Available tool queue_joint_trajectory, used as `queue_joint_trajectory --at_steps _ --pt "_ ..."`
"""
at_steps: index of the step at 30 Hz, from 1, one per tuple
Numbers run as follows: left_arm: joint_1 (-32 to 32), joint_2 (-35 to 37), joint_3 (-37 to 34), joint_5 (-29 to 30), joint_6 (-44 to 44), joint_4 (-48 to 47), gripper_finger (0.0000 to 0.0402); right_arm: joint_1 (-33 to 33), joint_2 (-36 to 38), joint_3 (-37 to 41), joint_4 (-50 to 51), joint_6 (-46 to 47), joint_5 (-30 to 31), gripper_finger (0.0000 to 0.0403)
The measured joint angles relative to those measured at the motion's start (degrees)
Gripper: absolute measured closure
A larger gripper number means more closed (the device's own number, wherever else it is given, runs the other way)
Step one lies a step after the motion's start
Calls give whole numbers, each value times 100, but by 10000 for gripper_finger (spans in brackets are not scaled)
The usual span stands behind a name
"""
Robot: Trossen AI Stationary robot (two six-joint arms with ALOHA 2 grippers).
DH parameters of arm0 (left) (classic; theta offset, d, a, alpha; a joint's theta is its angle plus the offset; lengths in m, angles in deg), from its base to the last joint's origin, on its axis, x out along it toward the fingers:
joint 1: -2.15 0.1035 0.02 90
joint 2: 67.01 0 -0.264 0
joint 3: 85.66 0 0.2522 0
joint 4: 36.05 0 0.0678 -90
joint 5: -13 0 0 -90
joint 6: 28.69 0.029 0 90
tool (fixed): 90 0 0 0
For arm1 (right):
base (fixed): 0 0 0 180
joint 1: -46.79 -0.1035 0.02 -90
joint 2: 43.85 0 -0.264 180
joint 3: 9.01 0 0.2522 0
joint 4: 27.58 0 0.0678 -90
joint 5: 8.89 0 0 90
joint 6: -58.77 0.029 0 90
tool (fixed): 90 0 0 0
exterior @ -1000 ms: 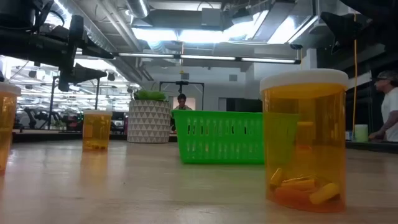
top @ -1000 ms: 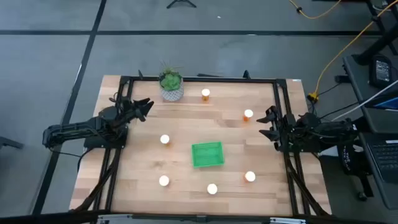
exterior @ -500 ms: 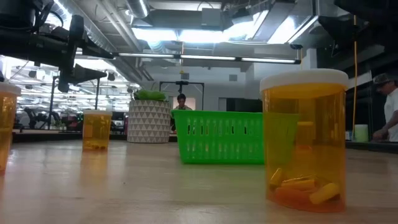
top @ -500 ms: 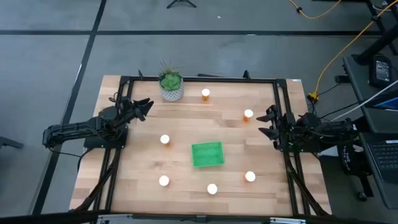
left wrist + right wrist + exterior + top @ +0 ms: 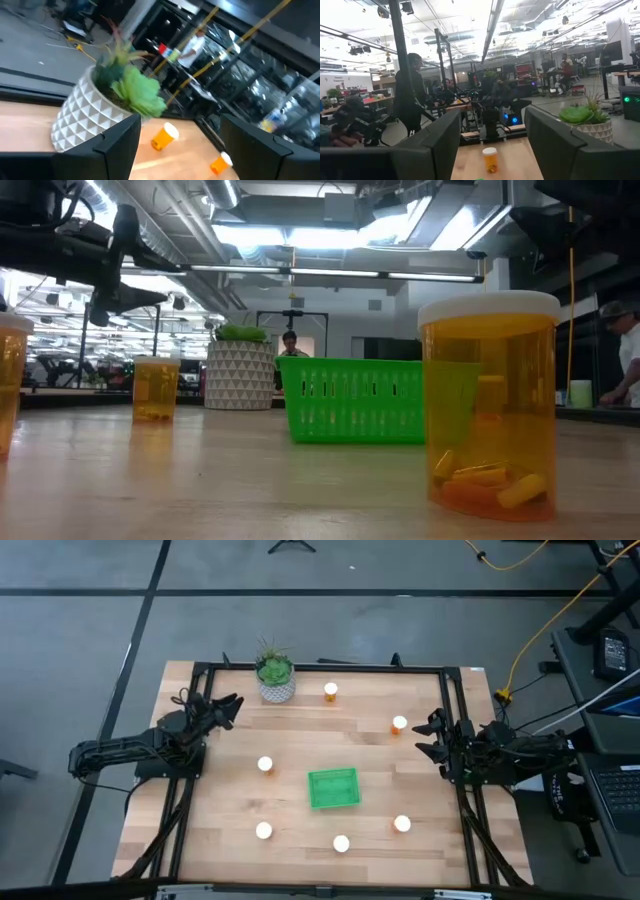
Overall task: Pick and place pill bottles into a basket
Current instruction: Put the orange pill bottle into the green bin
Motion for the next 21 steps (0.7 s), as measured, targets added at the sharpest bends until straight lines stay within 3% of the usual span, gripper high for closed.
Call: queue_joint_trajectory --at_steps 5,10,14,18,21 --pt "1 0 0 112 86 101 135 2 1 0 -32 172 0 182" --pt "1 0 -1 -637 -197 263 134 0 -1 0 -43 696 0 182" --pt "-1 0 6 -1353 203 1229 124 2 -2 0 -68 1202 103 182" --pt "-23 -70 575 -1621 1082 1740 96 2 -8 -138 -145 1388 127 182" --pt "-23 -428 1302 -1836 1485 1692 71 4 -182 -695 272 1354 136 182"
